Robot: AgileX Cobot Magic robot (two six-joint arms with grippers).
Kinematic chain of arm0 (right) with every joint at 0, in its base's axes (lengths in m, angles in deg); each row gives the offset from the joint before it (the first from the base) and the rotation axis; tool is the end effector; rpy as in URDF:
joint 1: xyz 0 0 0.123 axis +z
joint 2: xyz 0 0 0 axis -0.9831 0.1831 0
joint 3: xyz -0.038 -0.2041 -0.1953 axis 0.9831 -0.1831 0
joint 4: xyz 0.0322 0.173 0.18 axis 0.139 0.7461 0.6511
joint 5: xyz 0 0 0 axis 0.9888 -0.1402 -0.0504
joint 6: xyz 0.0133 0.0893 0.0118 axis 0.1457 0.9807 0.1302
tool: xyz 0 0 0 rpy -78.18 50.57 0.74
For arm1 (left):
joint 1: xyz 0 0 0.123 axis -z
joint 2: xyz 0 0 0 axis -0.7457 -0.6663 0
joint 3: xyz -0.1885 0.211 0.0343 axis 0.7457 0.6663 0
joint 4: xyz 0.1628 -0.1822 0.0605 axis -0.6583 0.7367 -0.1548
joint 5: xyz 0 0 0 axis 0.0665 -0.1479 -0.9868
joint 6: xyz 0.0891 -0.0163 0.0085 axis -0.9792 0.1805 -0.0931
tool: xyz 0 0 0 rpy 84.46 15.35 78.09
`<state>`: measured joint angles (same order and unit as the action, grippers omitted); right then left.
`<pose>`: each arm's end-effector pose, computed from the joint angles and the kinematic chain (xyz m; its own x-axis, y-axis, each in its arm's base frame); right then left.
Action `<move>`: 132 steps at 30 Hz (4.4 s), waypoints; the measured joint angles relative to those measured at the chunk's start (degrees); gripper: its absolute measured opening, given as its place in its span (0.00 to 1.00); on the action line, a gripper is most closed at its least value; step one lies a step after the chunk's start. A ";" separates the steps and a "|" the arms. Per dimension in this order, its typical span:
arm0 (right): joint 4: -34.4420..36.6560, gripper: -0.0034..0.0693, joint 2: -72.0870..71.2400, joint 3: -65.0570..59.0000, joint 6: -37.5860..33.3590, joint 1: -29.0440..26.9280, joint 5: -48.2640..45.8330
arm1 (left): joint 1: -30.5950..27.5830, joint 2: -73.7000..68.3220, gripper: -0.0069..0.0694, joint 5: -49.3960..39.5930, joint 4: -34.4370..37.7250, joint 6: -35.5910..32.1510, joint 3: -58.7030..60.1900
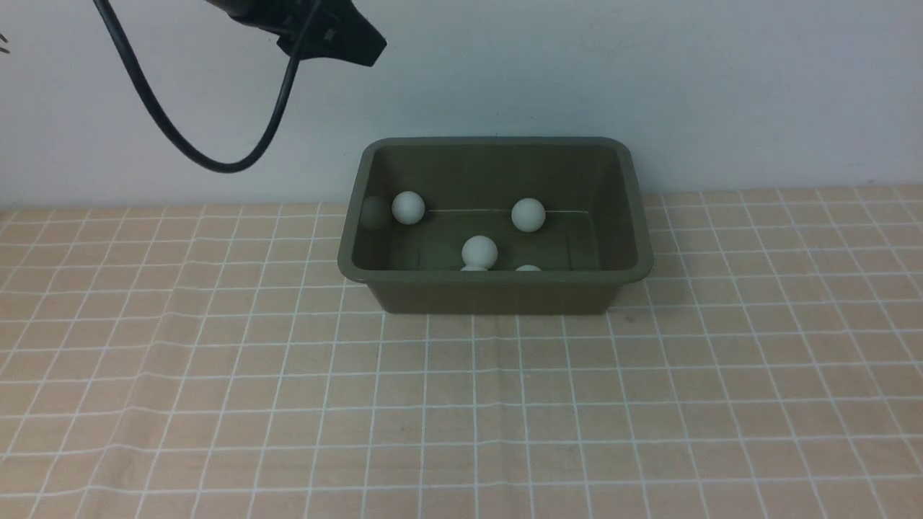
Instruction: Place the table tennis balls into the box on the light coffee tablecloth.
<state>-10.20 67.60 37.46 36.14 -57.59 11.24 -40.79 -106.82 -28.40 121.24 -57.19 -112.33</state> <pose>0.0683 0.0233 0.2899 -0.1121 -0.2602 -0.9590 -0.3640 0.9088 -0.2040 0.3955 -0.0985 0.4100 -0.3495 0.5313 -0.7718 0.7854 0.6152 0.0679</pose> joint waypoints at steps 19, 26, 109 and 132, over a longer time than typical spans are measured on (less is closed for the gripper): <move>0.70 0.55 0.00 -3.76 0.00 0.00 -5.86 | 0.06 0.00 0.59 -2.34 5.15 0.00 0.00; 10.33 0.55 0.17 -4.06 0.00 0.00 -5.04 | 0.16 0.00 0.59 -2.95 6.44 0.26 0.00; 11.21 0.55 -17.13 -23.27 0.01 -22.67 -1.17 | 0.24 0.00 0.45 -5.37 11.30 1.24 -0.05; 11.21 0.55 -17.13 -23.27 0.01 -22.67 -1.17 | -1.33 28.53 0.45 3.56 -7.25 13.32 15.17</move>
<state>1.01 50.48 14.19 36.15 -80.26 10.07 -42.12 -78.29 -24.84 113.99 -43.87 -97.15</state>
